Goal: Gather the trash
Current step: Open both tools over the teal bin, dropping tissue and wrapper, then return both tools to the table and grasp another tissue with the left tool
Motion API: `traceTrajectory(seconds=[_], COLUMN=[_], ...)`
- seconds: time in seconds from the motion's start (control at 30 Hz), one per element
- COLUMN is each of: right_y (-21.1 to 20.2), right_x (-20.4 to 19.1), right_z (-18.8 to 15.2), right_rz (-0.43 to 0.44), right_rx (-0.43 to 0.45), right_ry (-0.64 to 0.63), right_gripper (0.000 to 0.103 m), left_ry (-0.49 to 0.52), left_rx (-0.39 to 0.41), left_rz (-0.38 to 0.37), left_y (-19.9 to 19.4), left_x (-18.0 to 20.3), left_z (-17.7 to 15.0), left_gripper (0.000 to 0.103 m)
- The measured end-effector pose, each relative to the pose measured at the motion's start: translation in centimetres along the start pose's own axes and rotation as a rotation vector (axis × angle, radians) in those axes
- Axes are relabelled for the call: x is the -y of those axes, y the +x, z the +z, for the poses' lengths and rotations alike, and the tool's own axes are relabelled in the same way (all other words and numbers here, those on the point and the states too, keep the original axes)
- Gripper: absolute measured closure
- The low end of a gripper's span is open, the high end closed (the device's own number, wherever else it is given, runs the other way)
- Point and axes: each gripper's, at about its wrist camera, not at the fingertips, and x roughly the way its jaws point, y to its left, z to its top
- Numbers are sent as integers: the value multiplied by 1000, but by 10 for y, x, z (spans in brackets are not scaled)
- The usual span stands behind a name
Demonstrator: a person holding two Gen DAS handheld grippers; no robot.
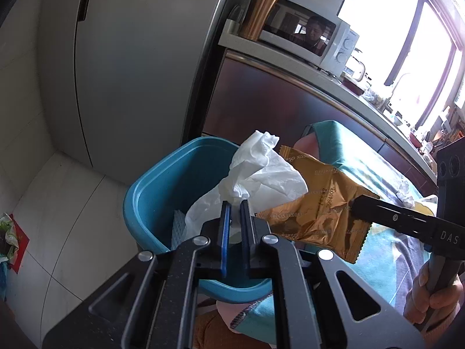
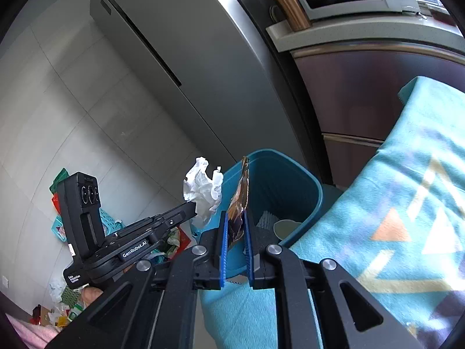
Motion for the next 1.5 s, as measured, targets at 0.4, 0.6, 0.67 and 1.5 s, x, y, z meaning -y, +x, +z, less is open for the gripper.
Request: traceTrajectory(seconds=[0.4,0.6,0.67,1.5], right_y=[34,39,36,-134], right_x=[-5,-3,-1,42], right_z=[3,2,3,-33], right_rz=[-44,-49,-48,-148], right_rx=[-89,-105,-96,231], right_ry=[8,16,19,52], right_gripper=[89,82,81,67], left_ry=[-11,-17,-17,260], left_rx=[-52,-74,-78,32], left_rz=[56,67,77,-176], left_y=[37,49,52,12], left_x=[-9,-12,-12,122], left_z=[-2,-5,-6,-6], left_gripper=[92,89,86,72])
